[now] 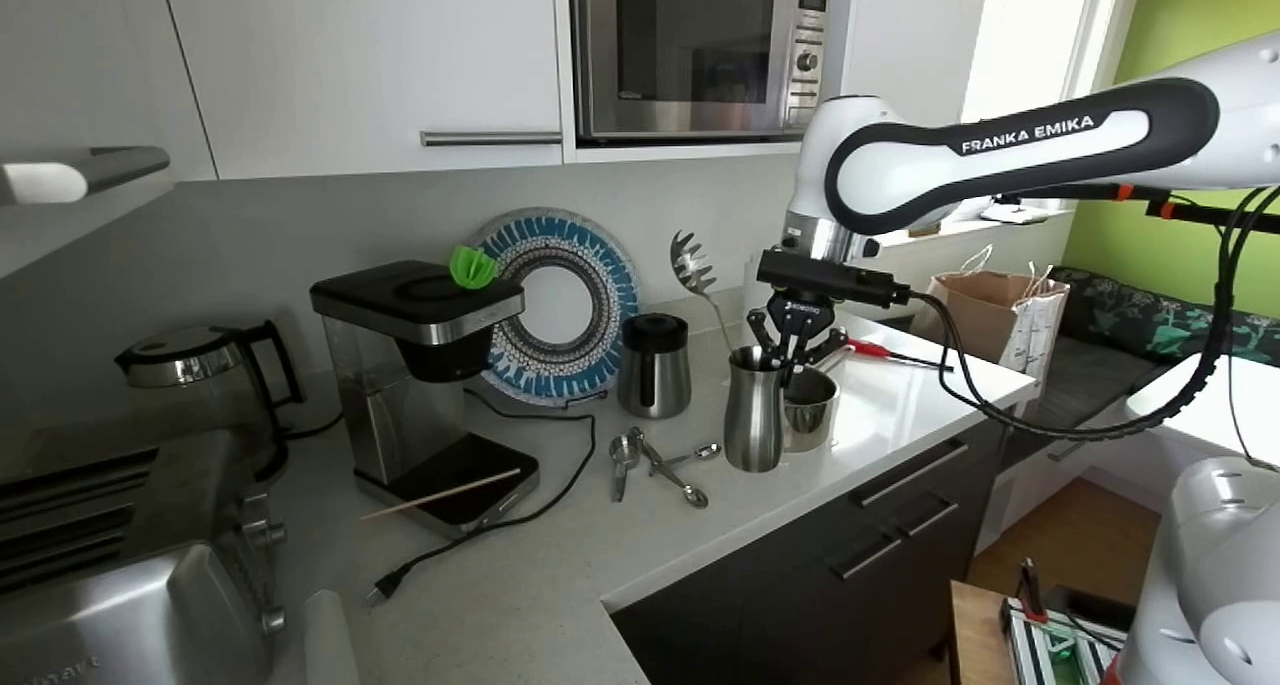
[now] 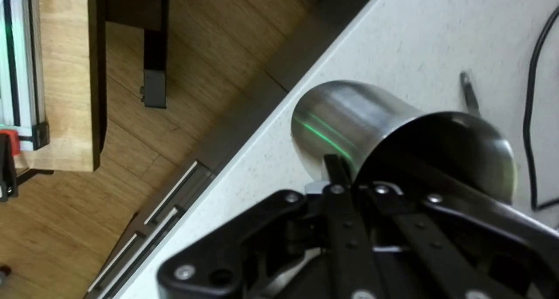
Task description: Put the cup inside the pot
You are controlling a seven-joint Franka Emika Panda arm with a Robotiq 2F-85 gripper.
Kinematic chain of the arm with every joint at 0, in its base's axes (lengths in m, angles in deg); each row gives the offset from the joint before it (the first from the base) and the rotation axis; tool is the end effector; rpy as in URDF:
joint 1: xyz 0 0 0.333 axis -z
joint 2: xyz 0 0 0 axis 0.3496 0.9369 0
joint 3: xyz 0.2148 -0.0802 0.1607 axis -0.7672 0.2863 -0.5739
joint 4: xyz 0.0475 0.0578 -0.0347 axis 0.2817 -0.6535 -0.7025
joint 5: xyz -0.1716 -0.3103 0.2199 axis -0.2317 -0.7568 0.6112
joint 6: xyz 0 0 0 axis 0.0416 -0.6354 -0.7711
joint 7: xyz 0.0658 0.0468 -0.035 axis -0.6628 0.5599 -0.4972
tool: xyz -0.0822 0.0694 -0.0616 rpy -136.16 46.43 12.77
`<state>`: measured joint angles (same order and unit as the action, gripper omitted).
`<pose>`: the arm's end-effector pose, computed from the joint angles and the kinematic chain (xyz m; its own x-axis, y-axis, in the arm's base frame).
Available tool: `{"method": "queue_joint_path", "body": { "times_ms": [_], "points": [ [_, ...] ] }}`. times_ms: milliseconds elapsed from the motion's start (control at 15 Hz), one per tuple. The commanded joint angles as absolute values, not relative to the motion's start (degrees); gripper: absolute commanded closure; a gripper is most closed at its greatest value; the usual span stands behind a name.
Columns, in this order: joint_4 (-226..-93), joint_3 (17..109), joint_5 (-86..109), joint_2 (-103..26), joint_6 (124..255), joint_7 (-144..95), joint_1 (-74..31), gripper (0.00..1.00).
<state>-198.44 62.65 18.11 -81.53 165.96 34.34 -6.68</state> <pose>0.4462 -0.1347 0.4816 0.1435 -0.9891 -0.0344 -0.9813 -0.1376 -0.1346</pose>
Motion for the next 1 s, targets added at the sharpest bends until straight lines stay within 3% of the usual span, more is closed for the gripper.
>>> {"method": "queue_joint_path", "body": {
  "times_ms": [0, 400, 600, 667, 933],
  "points": [
    [-201.6, 63.6, 10.7, -88.7, 166.9, 33.3, -2.4, 0.99],
    [-205.6, 68.3, 2.5, -97.3, 173.9, 17.6, 1.5, 0.99],
    [-206.6, 73.0, 9.9, -97.6, 178.4, 11.4, 0.5, 0.99],
    [-204.9, 69.1, 6.9, -96.0, 175.5, 13.5, 3.1, 0.95],
    [-205.6, 70.7, 8.7, -95.5, 177.9, 10.5, 4.0, 0.99]
  ]
}}
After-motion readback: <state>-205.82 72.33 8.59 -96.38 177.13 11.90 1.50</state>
